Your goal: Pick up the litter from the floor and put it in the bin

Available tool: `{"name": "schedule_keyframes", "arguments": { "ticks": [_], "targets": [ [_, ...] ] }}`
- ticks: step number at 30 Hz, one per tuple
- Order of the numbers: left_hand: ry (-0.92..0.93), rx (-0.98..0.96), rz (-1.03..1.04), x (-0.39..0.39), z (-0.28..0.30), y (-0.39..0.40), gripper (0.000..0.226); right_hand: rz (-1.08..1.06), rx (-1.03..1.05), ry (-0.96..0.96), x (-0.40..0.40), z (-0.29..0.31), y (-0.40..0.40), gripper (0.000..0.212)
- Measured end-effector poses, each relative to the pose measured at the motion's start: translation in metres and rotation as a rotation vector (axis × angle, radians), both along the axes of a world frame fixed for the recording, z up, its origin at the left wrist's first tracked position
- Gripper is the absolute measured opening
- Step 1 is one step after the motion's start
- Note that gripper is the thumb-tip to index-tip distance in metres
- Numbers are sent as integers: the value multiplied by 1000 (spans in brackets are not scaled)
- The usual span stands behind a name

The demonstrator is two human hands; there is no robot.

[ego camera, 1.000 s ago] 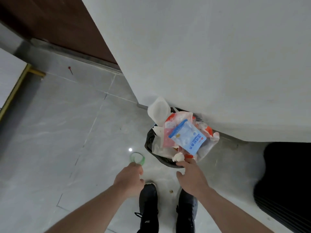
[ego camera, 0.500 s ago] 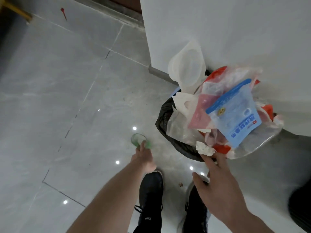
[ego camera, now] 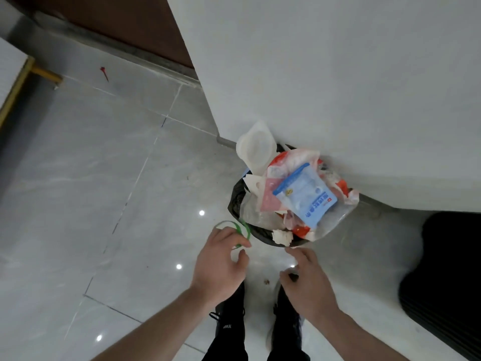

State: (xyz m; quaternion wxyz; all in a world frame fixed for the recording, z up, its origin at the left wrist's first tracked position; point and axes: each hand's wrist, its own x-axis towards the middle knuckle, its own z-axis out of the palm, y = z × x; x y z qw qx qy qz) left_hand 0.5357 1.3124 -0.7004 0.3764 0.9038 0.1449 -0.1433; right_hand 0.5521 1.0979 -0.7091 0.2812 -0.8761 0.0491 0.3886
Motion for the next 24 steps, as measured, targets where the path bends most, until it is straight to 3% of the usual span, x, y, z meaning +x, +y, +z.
{"name": "schedule_keyframes", "arguments": {
  "ticks": [3, 6, 9, 12, 18, 24],
  "targets": [
    [-21, -42, -177, 16, 33, -19, 20, -103, 33, 95, 1, 3, 6, 53],
    [-65, 8, -424, 35, 27, -39, 29, -259, 24, 153, 3, 5, 12, 39],
    [94, 40, -555, 52, 1, -53, 43, -398, 22, 222, -5, 1, 9, 33],
    [223, 80, -591, 64, -12, -61, 45, -433, 26, 266, -13, -1, 5, 32],
    [264, 144, -554, 57, 1, -61, 33, -404, 26, 246, -15, 17, -2, 30],
    [285, 125, -514, 41, 62, -30, 35, -352, -58, 154, -4, 80, -8, 43]
  ]
}}
